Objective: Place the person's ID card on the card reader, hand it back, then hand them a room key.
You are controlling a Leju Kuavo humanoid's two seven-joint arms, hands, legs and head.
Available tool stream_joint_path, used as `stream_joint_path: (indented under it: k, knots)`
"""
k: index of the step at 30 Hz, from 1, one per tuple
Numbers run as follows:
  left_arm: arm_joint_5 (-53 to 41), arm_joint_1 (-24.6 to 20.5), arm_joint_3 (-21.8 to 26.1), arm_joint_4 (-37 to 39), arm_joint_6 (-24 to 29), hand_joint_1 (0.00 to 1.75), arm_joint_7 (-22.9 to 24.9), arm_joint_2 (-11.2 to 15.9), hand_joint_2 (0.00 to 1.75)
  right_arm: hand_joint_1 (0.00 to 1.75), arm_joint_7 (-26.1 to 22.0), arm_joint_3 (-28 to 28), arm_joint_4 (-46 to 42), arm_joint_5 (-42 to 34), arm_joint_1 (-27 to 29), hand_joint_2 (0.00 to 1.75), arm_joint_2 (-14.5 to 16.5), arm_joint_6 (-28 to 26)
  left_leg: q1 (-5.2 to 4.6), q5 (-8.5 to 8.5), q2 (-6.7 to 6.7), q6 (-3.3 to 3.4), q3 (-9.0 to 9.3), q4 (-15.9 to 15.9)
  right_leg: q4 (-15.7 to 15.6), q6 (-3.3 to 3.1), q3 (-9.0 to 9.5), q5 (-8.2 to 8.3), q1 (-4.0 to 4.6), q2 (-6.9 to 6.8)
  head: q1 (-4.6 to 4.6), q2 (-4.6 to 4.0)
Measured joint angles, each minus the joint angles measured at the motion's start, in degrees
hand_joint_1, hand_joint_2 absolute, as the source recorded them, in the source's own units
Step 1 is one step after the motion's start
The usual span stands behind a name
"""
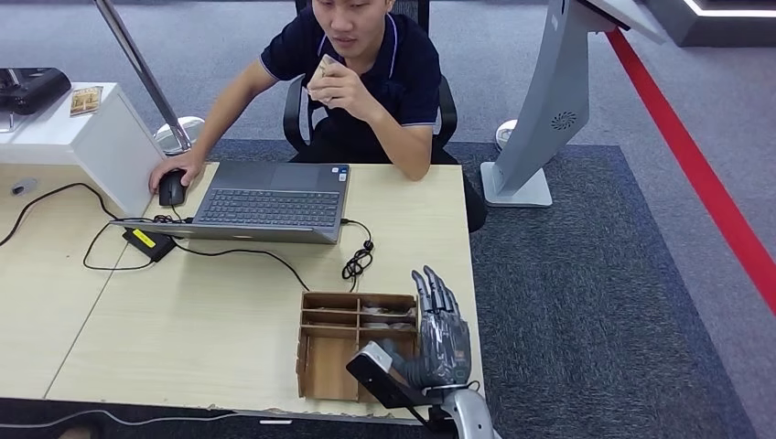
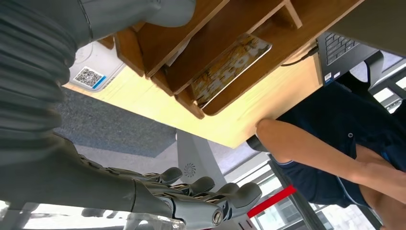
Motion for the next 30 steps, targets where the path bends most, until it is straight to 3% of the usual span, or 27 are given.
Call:
stream_joint_path:
  k: [30]
  knots:
    - [-0.98,-0.01,-0.68,-0.02,-0.57,0.0,0.0,-0.1,0.0,0.0,0.55,1.7,3.26,-0.23,-2.26,1.75,1.2,-0.27,0.0,0.0,0.0,0.0,0.03,0.0,0.0,0.0,0.0,0.0,0.0,0.0,-0.01,0.01]
